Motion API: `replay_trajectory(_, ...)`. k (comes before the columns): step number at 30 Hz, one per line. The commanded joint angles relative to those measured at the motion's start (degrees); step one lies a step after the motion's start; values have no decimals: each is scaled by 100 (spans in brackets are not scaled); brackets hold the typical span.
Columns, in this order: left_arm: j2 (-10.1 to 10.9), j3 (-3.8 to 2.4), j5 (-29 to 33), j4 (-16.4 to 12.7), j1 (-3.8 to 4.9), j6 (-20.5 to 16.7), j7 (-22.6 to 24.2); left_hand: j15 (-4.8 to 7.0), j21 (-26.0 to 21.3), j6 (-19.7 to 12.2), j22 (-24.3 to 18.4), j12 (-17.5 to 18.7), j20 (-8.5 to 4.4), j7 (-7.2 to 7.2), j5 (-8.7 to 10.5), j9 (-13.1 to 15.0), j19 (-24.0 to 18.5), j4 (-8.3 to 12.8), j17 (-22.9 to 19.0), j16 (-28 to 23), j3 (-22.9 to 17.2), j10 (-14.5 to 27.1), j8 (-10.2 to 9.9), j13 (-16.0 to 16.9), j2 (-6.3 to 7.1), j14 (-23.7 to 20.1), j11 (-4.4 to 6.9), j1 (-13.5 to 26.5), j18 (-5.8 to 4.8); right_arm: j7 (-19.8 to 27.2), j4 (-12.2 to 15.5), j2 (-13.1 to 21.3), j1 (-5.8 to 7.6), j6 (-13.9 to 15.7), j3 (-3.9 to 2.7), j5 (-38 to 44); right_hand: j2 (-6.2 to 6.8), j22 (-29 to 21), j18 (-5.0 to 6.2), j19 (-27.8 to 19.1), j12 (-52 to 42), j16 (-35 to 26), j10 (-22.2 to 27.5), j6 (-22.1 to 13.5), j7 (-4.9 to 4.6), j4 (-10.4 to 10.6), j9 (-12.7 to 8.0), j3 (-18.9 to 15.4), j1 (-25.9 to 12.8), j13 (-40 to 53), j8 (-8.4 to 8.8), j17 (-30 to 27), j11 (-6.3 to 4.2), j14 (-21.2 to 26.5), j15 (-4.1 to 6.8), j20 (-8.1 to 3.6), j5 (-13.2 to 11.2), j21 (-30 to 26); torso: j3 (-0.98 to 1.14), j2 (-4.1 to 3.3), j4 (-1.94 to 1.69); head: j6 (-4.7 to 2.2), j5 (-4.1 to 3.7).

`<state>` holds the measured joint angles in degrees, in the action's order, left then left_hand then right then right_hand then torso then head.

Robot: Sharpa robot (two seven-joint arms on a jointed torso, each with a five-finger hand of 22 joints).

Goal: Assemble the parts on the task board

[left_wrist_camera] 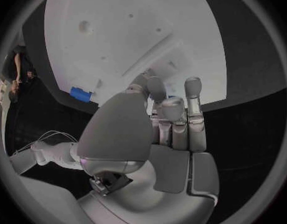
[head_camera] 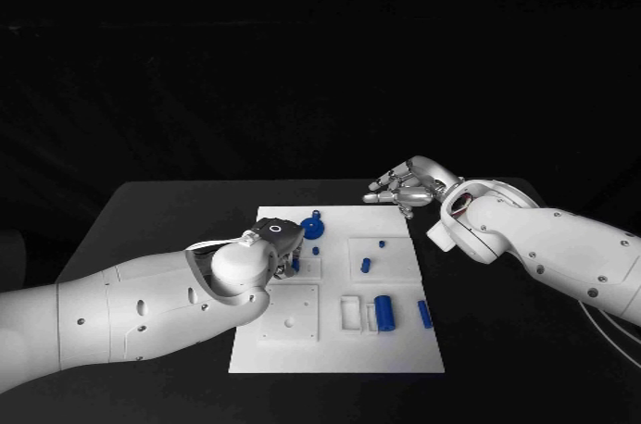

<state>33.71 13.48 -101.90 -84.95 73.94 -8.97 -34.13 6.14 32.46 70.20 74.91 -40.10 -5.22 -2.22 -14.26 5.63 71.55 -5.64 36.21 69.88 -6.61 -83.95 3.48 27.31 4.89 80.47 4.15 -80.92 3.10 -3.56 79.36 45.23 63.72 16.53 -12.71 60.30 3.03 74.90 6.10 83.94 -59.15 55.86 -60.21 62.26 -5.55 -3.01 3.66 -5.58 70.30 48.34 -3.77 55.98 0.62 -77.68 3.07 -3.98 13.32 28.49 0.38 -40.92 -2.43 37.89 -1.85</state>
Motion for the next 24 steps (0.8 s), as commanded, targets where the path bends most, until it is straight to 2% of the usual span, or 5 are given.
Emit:
replay_trajectory(1,-29,22,83,0,-27,0,147,1,-32,1153,109,19,9,343,258,11,10,-86,10,-19,-6,-239,24,2,-10,14,33,-32,60,23,1,2,-6,-56,-3,58,-64,310,61,181,0,-30,-33,28,6,-11,-7,25,9,-7,18,9,-12,-24,13,-25,15,11,5,-1,2,4,-2)
replay_trajectory(4,-29,22,93,3,-27,-19,149,6,-52,1159,109,29,4,356,420,1,14,-238,-15,-44,-17,-235,23,0,67,4,37,-72,55,24,0,1,-6,-55,-3,58,-64,310,61,181,0,-30,-33,28,6,-11,-7,25,9,-7,18,9,-12,-24,13,-25,15,11,6,0,2,10,-10)
replay_trajectory(12,-29,22,119,8,-27,-18,155,19,-97,1192,108,70,-19,385,501,-23,13,-569,-98,-99,111,-223,22,14,239,-28,45,-70,30,25,-3,2,-8,-53,-3,57,-62,310,61,180,1,-32,-33,26,6,-11,-7,25,9,-7,18,8,-11,-23,12,-25,13,9,7,1,3,25,-12)
replay_trajectory(15,-29,22,126,7,-27,6,158,19,-120,1189,112,92,-25,382,527,-41,9,-633,-122,-110,136,-219,20,28,276,-48,44,-135,18,25,-3,3,-9,-53,-3,57,-52,308,61,178,6,-39,-33,16,3,-10,-7,24,9,-10,20,3,-10,-21,12,-25,6,3,5,3,2,28,-9)
replay_trajectory(24,-30,22,156,-4,-27,22,171,11,-127,1123,113,111,-23,358,382,-67,9,-448,-137,-116,69,-218,18,33,225,-58,31,-288,20,26,-7,0,-17,-54,-3,57,-52,308,61,178,6,-39,-33,16,3,-10,-7,24,9,-10,20,3,-10,-21,12,-25,6,3,1,2,3,32,-8)
